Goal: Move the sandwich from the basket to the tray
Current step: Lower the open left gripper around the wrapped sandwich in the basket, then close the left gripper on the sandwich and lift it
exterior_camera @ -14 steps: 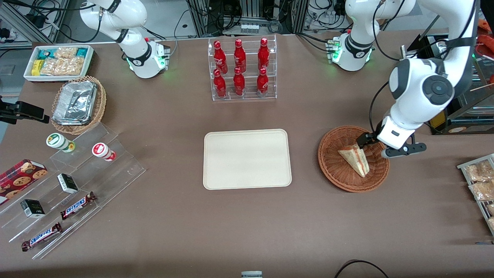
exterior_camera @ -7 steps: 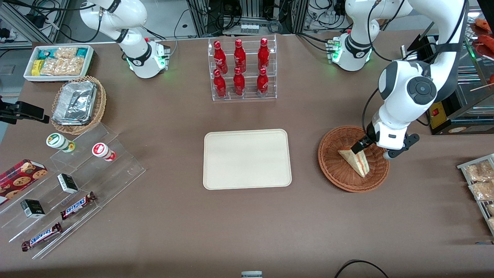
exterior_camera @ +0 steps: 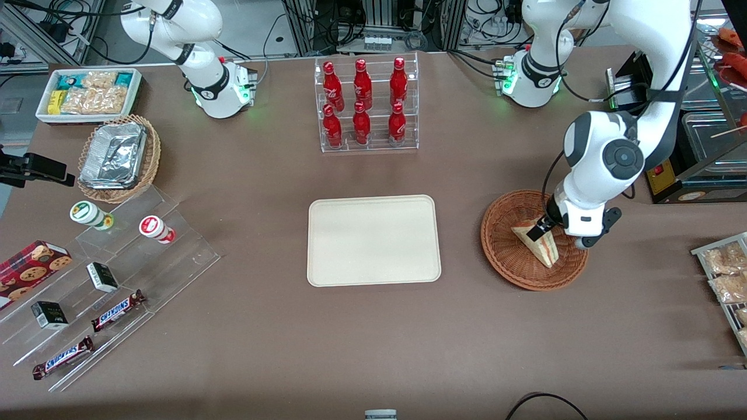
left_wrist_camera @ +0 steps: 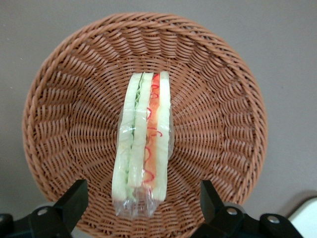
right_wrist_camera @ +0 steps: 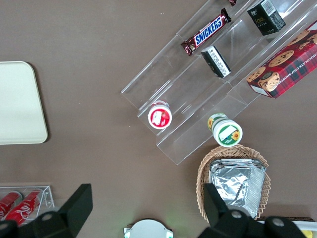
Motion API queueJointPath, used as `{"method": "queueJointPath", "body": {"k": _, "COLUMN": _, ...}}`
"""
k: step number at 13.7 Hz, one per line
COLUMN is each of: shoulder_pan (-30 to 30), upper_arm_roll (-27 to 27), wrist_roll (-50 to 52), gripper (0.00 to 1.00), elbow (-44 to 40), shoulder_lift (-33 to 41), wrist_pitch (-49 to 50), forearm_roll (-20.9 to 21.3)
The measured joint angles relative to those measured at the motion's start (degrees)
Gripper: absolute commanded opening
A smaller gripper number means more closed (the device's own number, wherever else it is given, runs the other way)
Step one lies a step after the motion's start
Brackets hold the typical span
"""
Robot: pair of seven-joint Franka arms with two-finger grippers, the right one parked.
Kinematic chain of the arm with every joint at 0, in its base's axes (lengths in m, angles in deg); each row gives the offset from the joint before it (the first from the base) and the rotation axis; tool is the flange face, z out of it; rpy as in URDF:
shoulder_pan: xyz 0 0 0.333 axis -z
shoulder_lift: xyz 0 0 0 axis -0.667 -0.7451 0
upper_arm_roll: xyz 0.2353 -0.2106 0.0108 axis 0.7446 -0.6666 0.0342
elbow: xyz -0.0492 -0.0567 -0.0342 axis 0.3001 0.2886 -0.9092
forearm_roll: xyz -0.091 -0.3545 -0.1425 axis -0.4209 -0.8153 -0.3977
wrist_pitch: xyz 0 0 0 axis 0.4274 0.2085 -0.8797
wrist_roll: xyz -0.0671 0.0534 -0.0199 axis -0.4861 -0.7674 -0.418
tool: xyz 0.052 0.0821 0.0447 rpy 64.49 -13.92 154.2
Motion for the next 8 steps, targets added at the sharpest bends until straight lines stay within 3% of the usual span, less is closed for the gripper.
{"method": "queueJointPath", "body": {"k": 5, "shoulder_pan": -0.15, "upper_arm_roll": 0.21, "wrist_roll": 0.12, "gripper": 1.00, "elbow": 0.01, "shoulder_lift": -3.29, "wrist_pitch": -1.76, "forearm_roll": 0.00}}
{"method": "queueJointPath", "body": {"k": 6, "shoulder_pan": -0.15, "upper_arm_roll": 0.21, "wrist_roll": 0.14, "gripper": 0.86, "elbow": 0.01, "shoulder_lift": -3.74, "wrist_pitch": -2.11, "forearm_roll": 0.00}}
{"method": "queueJointPath", "body": {"k": 7, "shoulder_pan": -0.15, "upper_arm_roll": 0.21, "wrist_roll": 0.18, "gripper": 0.52, "elbow": 0.01, "shoulder_lift": -4.08, "wrist_pitch": -2.33, "forearm_roll": 0.00}}
{"method": "queueJointPath", "body": {"k": 8, "shoulder_pan": -0.15, "upper_arm_roll": 0.21, "wrist_roll": 0.28, "gripper": 0.12, "elbow": 0.01, "shoulder_lift": -4.34, "wrist_pitch": -2.47, "forearm_roll": 0.00}}
